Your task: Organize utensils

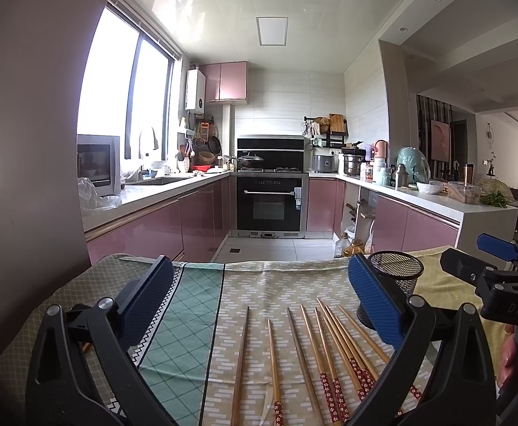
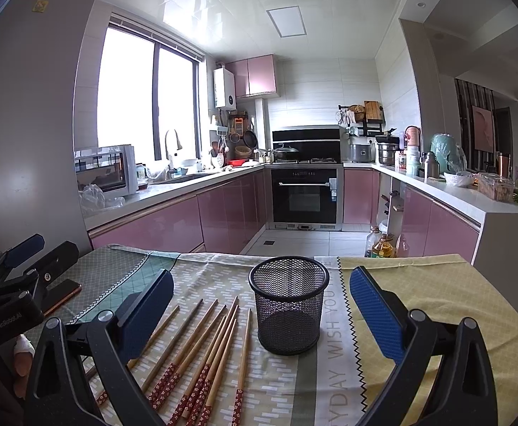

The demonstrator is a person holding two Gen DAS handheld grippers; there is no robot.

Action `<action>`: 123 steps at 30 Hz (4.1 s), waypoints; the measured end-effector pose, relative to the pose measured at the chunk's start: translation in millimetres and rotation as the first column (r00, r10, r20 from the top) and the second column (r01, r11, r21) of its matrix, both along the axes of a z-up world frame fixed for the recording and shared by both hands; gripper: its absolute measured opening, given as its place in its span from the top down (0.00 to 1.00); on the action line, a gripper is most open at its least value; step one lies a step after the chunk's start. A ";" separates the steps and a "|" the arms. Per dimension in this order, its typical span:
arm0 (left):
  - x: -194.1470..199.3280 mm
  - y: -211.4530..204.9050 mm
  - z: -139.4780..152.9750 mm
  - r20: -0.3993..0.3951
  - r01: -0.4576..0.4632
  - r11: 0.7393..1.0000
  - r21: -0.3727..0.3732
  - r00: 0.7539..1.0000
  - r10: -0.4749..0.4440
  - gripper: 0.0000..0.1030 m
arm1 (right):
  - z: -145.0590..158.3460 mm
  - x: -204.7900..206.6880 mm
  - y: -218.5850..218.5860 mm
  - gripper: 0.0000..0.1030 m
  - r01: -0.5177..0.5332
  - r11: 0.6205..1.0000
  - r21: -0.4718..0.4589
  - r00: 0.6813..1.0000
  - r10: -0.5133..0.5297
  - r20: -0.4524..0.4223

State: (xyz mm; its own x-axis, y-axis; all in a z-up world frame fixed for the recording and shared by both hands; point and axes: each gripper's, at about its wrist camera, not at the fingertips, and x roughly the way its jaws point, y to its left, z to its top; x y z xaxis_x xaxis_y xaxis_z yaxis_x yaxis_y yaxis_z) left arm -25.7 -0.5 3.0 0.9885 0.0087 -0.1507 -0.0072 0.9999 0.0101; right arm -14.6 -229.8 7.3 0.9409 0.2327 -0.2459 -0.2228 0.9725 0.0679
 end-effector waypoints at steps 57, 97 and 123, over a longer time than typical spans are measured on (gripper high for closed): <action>155.9 27.3 -108.5 -0.677 0.137 0.990 -0.034 0.726 -0.124 0.92 | -97.8 105.1 20.3 0.94 -0.182 0.983 0.025 0.782 0.160 -0.602; 159.8 -42.5 93.3 -0.229 0.526 0.788 -0.320 0.764 -0.603 0.93 | 77.2 99.7 -66.7 0.95 -0.261 0.954 0.147 0.945 0.284 -0.165; 231.1 -112.5 0.2 -0.529 0.492 0.835 -0.247 0.654 -0.541 0.92 | 1.8 188.3 -37.1 0.94 -0.267 0.959 0.095 0.802 0.276 -0.530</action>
State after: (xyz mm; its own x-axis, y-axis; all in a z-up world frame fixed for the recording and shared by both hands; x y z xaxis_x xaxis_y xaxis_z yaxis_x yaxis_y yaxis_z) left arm 205.4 -113.0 3.2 0.5639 -0.5128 -0.6473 0.4927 0.8380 -0.2345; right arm 173.7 -266.8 9.1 0.5614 0.4667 -0.6834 -0.4018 0.8757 0.2679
